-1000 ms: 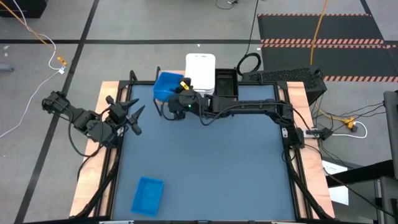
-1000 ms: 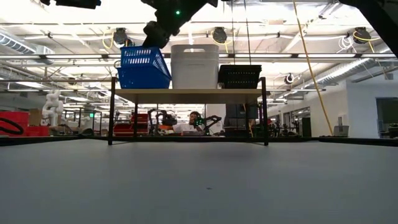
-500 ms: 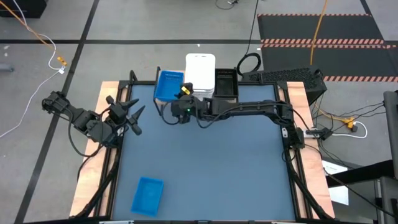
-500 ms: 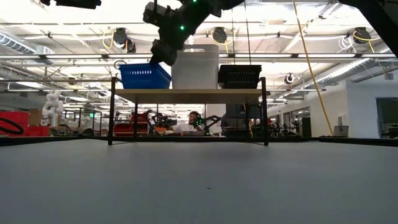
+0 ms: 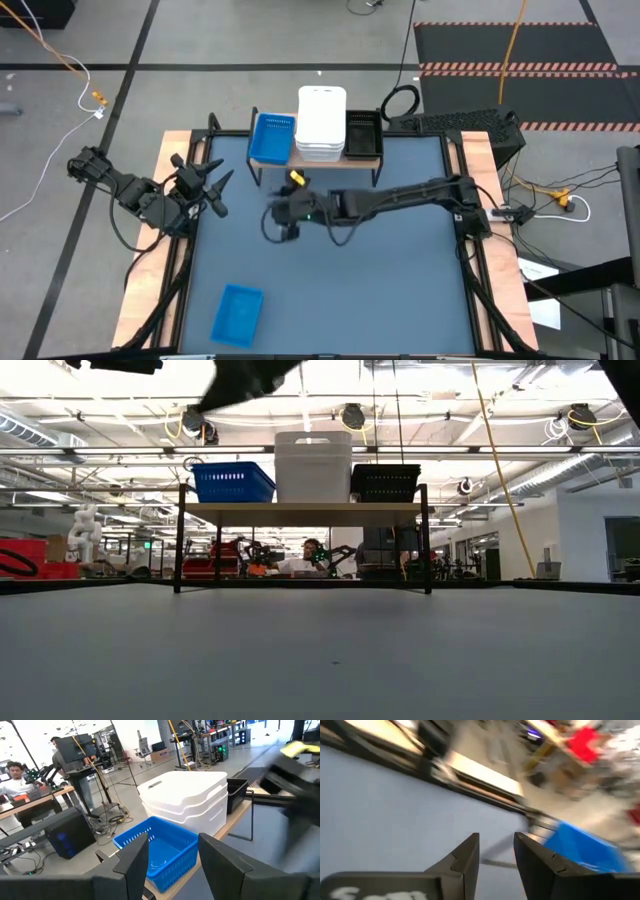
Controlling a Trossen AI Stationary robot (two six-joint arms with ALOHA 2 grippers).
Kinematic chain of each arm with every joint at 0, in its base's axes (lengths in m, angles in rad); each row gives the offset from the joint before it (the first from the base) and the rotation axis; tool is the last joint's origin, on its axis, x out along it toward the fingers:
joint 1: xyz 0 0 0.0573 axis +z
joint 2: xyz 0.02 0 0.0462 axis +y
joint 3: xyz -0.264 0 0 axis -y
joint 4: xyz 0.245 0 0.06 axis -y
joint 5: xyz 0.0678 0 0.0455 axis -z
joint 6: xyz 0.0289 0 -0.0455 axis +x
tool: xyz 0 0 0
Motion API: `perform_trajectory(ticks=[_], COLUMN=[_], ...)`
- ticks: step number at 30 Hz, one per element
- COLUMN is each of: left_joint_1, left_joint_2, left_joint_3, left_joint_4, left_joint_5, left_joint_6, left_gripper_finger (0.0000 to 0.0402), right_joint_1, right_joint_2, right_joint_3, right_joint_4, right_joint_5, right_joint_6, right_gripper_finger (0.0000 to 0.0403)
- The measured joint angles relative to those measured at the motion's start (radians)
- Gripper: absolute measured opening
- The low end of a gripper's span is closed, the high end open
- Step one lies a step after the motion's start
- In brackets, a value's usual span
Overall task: Stack baskets on shelf by color
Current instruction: Stack the blue bin on the blue bin on the shelf
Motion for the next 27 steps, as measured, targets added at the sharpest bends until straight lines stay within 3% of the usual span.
perform_trajectory(ticks=[6, 9, 18, 27], left_joint_1=[0.000, 0.000, -0.001, -0.042], left_joint_2=[0.000, 0.000, 0.033, 0.198], left_joint_3=[0.000, 0.000, 0.001, 0.001], left_joint_4=[0.000, 0.000, -0.002, -0.054], left_joint_5=[0.002, 0.026, 0.121, 0.311], left_joint_6=[0.000, -0.005, -0.100, -0.344], left_gripper_finger=[0.0175, 0.0175, 0.0175, 0.0175], right_joint_1=[0.072, 0.120, 0.249, 0.332], right_joint_2=[0.020, 0.058, 0.249, 0.460], right_joint_3=[0.000, -0.027, -0.072, 0.103], right_joint_4=[0.071, 0.225, 0.649, 0.608], right_joint_5=[-0.276, -0.378, -0.397, -0.427], right_joint_6=[0.254, 0.334, 0.424, 0.342], right_gripper_finger=[0.0133, 0.0144, 0.0194, 0.0224])
